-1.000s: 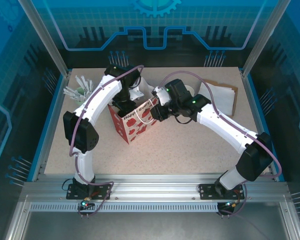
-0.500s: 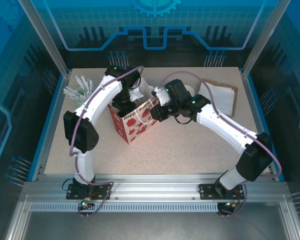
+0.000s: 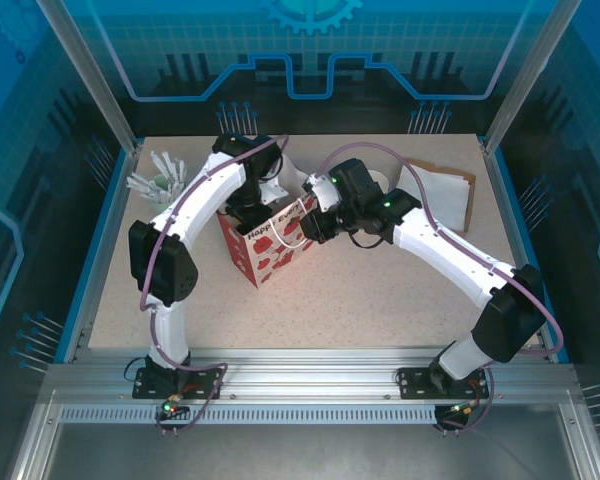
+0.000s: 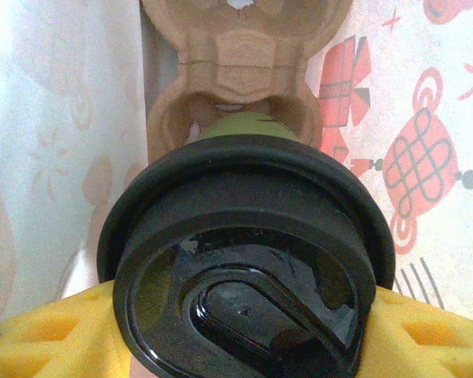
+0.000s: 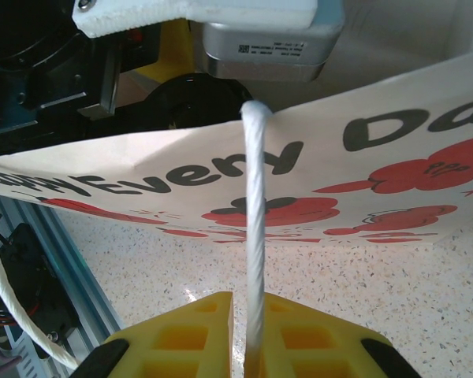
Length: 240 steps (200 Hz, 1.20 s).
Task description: Pack the takeout coffee
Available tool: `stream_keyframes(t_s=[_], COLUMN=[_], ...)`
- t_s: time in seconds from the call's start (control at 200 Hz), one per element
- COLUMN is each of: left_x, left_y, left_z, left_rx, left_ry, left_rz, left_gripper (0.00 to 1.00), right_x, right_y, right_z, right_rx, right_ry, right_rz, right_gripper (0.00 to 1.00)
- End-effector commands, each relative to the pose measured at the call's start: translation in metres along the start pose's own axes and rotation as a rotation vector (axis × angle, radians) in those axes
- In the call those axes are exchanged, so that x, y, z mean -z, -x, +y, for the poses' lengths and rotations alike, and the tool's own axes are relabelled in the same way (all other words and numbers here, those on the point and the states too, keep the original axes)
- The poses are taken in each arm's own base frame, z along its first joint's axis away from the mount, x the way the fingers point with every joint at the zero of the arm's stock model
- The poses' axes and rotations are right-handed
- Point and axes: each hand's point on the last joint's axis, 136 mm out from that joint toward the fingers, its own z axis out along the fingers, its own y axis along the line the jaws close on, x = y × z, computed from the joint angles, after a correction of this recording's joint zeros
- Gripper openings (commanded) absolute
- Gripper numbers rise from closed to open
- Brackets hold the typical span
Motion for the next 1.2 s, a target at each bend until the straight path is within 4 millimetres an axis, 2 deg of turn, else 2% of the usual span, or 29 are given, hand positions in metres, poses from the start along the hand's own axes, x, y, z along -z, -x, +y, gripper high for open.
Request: stream_keyframes(t_s=[0.0,0.66,0.89,1.106,1.196], left_x=[-0.012,-0.035,-0.051,-0.079,-0.08], left_y=[0.0,0.008,0.011,0.01,0.012], left_z=[0.002,0.003,0.003,0.001,0.001], left_rx=[-0.005,0.003,0.005,0.006,0.008], left_ry=[-0.023,-0.037,-0.04,-0.047,-0.041], left_rz=[0.028,0.052,0.071,0.115,0.114], left_gripper=[0.46,0.48,0.48,0.5,0.51], right_x=[-0.002,-0.005,-0.008,-0.009,-0.008], right_y=[0.001,-0.002,-0.005,-0.007,-0.007], right_z=[0.008,0.008,0.007,0.006,0.006], right_rx=[0.023,0.022,0.018,0.015,0.016], right_ry=[0.014,0.018,0.015,0.013,0.013], right_rz=[0.013,0.022,0.03,0.034,0.034], right_gripper=[0.15,0.15,0.15,0.15,0.15])
